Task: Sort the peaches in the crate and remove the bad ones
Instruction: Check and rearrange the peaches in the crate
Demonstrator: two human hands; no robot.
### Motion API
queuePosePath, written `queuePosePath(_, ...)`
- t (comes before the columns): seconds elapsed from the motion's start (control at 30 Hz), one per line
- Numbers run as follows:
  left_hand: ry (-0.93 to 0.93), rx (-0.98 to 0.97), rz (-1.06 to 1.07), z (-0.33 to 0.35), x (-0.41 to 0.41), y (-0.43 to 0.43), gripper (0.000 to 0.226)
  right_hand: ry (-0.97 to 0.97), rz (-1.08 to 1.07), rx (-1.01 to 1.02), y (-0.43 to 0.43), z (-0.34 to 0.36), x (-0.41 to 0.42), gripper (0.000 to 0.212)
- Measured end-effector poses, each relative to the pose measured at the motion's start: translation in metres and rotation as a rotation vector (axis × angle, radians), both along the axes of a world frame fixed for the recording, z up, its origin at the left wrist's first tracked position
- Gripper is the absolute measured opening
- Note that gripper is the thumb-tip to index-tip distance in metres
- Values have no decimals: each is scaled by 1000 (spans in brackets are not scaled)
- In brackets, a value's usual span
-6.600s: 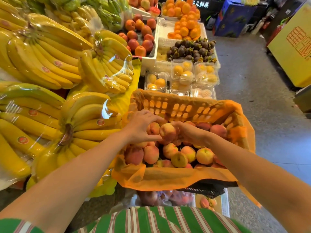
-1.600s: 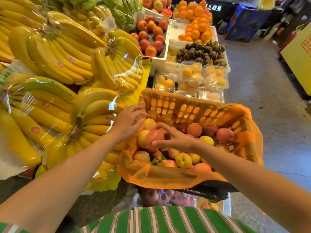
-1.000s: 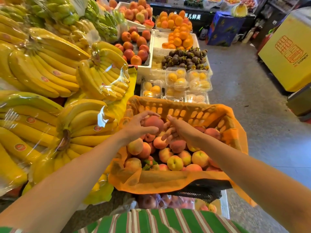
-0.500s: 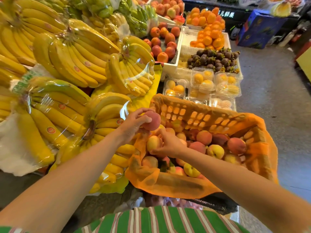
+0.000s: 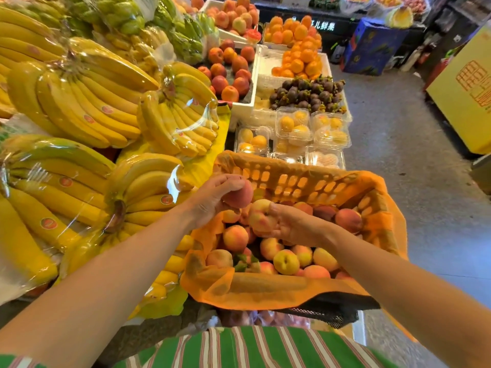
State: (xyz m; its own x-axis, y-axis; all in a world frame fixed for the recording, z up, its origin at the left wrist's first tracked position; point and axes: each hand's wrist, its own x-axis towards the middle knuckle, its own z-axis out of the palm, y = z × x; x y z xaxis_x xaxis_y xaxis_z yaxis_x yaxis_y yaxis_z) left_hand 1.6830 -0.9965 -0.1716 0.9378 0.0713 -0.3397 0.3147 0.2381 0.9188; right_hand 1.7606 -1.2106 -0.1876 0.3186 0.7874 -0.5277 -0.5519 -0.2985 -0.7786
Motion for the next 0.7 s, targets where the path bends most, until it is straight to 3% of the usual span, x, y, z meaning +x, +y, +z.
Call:
queuePosePath(0.17,19,-62,-150,5,10,-21,37,34,-95,-31,-30,16,3,87)
queuePosePath(0.37,37,-152,-352,5,22,-45,59,12,-185,-22,-66,23,4,48)
queuePosePath(0.57,60,-208,-412,8,33,-65,60,-27,-191,49,-96,27,5,76)
queuePosePath(0.63,70,-232,-440,9,36,-71,60,-23,-218,37,-103,27,5,74)
queuePosePath(0.7,87,-225,-456,9,39,-76,58,-26,-250,26,-108,31,3,58)
